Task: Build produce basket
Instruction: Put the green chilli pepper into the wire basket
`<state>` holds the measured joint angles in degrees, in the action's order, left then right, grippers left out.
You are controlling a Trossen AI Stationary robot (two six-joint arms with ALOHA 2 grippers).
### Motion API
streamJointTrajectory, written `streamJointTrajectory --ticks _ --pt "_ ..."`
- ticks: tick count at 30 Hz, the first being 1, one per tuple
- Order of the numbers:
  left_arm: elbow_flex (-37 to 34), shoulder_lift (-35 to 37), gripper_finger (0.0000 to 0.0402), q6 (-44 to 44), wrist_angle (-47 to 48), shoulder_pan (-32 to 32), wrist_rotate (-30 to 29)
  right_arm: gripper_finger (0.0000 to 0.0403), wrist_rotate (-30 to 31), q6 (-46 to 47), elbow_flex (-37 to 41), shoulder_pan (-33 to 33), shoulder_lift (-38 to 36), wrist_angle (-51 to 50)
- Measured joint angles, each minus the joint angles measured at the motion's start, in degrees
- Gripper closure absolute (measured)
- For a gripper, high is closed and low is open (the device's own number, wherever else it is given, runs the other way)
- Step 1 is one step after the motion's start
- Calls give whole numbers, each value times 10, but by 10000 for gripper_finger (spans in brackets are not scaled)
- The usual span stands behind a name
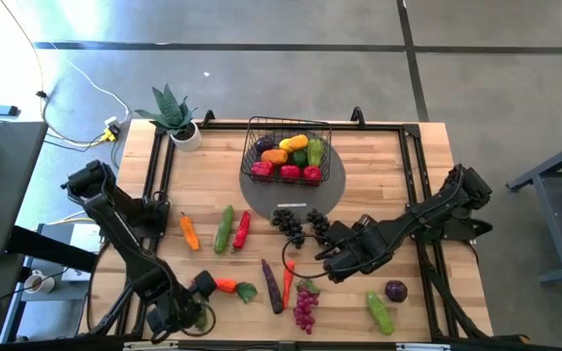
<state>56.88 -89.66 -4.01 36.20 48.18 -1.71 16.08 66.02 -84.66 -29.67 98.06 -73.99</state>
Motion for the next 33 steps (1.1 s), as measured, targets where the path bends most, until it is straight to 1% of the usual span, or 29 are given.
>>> streamJointTrajectory --ticks 3,8,13,18,21,23,26,33 --pt "0 -17 15 22 -21 0 0 121 0 0 0 0 0 0" --pt "0 -50 25 47 -21 0 3 121 0 0 0 0 0 0" --pt "0 -91 31 44 -18 0 29 121 0 0 0 0 0 0" --pt "0 -114 40 36 -18 0 24 121 0 2 0 0 0 0" --pt "0 -117 57 19 -18 0 23 121 0 2 0 0 0 0" --pt "0 -117 78 11 -19 -1 22 121 0 2 0 0 0 0" --pt "0 -117 122 -2 -19 -1 21 121 0 2 0 0 0 0" --pt "0 -117 258 -35 -20 -1 40 121 -1 1 0 0 0 1"
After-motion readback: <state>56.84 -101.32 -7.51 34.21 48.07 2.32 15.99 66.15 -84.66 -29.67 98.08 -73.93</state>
